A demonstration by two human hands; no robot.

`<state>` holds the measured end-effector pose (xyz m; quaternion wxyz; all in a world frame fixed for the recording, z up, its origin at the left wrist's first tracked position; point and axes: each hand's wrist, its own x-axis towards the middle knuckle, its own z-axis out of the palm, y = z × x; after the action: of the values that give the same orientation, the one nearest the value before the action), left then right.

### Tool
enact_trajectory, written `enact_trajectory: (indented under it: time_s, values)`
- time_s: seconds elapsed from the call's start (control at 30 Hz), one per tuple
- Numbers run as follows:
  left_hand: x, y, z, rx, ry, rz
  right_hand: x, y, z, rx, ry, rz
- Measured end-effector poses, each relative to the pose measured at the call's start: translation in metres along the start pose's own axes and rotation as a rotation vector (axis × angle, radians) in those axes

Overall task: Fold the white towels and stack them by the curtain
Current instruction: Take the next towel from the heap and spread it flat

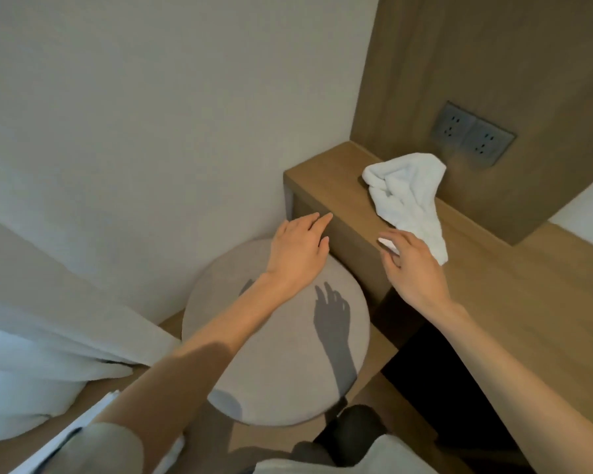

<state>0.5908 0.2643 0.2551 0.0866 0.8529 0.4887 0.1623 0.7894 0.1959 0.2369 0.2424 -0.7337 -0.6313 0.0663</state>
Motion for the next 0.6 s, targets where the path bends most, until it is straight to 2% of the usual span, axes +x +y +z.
enact_trajectory:
  time_s: [0.2,0.33,0.6]
  values:
    - [0.034,0.026,0.027,-0.036,-0.078,0.065,0.008,0.047,-0.014,-0.043,-0.014,0.184]
    - [0.06,0.045,0.058,-0.08,-0.136,0.07,0.017,0.085,-0.007,-0.024,-0.046,0.245]
    - [0.111,0.086,0.144,-0.257,-0.28,0.008,0.057,0.16,0.027,0.096,-0.338,0.264]
